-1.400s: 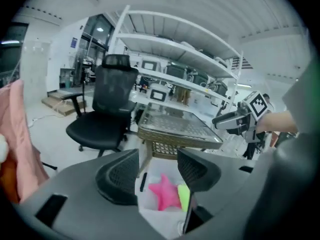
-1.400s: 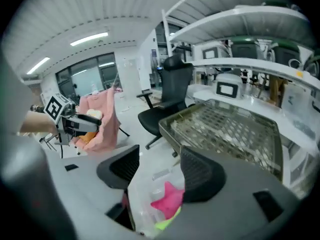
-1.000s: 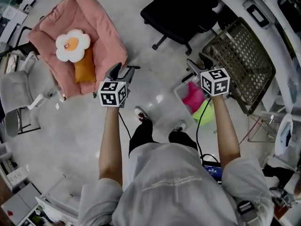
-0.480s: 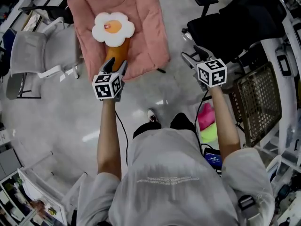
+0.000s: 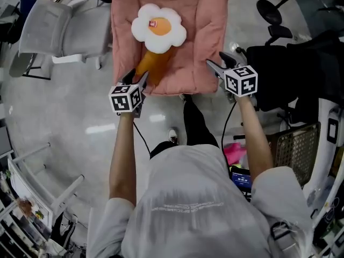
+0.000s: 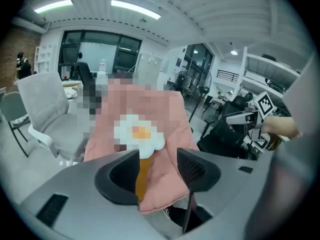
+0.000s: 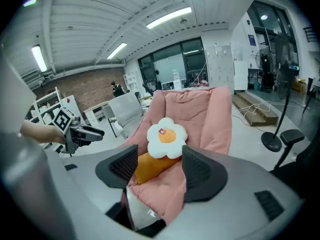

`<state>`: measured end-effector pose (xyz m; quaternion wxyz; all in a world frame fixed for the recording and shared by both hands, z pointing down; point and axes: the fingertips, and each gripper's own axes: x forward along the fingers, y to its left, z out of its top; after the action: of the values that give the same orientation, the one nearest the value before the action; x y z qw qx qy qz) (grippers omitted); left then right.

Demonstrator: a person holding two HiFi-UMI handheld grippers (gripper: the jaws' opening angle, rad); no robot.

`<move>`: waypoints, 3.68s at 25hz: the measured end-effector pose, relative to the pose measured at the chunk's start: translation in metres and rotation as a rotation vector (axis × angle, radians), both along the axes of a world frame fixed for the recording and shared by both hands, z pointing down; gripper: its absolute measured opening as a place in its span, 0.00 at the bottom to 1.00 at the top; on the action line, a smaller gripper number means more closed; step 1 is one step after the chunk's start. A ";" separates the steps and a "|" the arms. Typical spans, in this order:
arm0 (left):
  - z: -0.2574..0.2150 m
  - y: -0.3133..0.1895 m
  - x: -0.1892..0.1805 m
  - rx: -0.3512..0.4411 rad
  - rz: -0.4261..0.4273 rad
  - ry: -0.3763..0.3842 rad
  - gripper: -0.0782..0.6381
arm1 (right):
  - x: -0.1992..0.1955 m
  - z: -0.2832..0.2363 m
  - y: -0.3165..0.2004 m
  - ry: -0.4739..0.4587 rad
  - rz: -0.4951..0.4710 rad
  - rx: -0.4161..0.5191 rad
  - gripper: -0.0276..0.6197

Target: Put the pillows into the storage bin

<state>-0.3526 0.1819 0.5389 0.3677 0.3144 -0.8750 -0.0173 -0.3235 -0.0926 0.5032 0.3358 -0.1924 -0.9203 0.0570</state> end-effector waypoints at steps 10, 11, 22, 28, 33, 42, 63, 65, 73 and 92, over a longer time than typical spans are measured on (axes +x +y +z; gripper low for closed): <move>0.073 -0.020 -0.085 0.013 -0.154 0.179 0.46 | -0.141 0.106 0.010 0.203 -0.129 -0.093 0.49; 0.080 -0.023 -0.092 0.016 -0.169 0.193 0.46 | -0.151 0.116 0.011 0.223 -0.136 -0.099 0.49; 0.173 -0.038 -0.139 0.061 -0.312 0.361 0.46 | -0.208 0.214 0.022 0.389 -0.181 -0.152 0.49; 0.208 -0.034 -0.156 0.056 -0.383 0.420 0.52 | -0.221 0.256 0.036 0.481 -0.165 -0.164 0.52; 0.224 -0.040 -0.164 0.088 -0.417 0.467 0.52 | -0.223 0.276 0.047 0.549 -0.163 -0.177 0.53; 0.217 -0.044 -0.165 0.059 -0.380 0.442 0.28 | -0.221 0.258 0.051 0.503 -0.195 -0.126 0.31; 0.038 -0.035 -0.100 0.159 0.038 0.112 0.16 | -0.105 0.058 0.082 0.132 0.055 -0.069 0.14; 0.016 -0.032 -0.079 0.177 0.080 0.084 0.15 | -0.079 0.035 0.086 0.092 0.088 -0.058 0.14; -0.050 -0.072 0.010 0.210 0.339 -0.003 0.15 | 0.054 -0.024 0.060 -0.029 0.318 -0.051 0.13; 0.018 -0.322 0.421 0.098 0.988 0.173 0.15 | 0.534 0.062 -0.117 0.092 0.953 -0.141 0.13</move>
<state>0.0682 -0.1398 0.5566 0.3879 0.7053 -0.5863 0.0917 0.2105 -0.2094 0.5649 0.2987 0.2308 -0.8842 0.2753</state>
